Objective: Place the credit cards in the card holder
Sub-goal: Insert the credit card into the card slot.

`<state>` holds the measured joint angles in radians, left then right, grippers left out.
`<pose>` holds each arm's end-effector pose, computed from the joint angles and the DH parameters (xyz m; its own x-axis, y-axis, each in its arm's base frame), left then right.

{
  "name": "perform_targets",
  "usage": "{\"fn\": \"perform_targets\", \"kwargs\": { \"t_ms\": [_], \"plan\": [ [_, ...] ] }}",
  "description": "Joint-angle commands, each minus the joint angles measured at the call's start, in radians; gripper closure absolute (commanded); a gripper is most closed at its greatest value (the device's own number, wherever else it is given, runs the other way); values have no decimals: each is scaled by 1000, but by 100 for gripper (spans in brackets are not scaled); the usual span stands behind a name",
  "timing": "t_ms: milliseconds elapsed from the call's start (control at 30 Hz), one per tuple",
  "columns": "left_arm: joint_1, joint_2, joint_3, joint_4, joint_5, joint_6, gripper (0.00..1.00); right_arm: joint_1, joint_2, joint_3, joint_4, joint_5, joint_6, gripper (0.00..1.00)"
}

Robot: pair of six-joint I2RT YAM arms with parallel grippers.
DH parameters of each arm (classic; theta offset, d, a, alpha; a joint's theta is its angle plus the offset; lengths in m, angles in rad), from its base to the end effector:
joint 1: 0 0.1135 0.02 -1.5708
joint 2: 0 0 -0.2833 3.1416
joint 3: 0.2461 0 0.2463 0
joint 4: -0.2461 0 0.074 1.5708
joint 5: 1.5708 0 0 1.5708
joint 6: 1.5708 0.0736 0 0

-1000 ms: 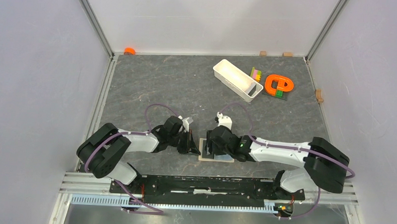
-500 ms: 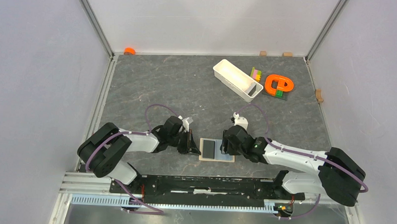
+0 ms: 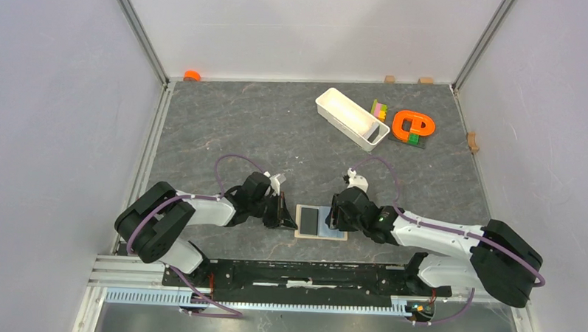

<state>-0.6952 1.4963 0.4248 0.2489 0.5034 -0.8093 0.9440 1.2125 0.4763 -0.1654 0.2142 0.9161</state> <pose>0.1771 -0.1939 0.1135 -0.9769 -0.0108 -0.2135 0.1537 0.6589 -0.7364 0.1467 0.1759 0.1484 -0.8465 0.1526 -0.5100 -0.0699 0.9179 0.3906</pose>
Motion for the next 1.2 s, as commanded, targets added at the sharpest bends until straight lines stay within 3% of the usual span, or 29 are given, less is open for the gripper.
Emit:
{"fn": "perform_targets", "kwargs": {
  "t_ms": [0, 367, 533, 700, 1167],
  "plan": [
    [0, 20, -11, 10, -15, -11, 98, -2, -16, -28, 75, -35, 35, 52],
    [0, 18, -11, 10, -16, -13, 98, -2, -62, -45, 140, -41, 44, 53],
    [-1, 16, -12, 10, -15, -13, 98, -2, -85, -44, 158, -42, 36, 60],
    [0, 17, -11, 9, -14, -13, 98, -1, -103, -36, 158, -41, 25, 61],
    [0, 18, -12, 9, -12, -11, 98, 20, -14, -4, 234, -94, 4, 59]
  ]
}}
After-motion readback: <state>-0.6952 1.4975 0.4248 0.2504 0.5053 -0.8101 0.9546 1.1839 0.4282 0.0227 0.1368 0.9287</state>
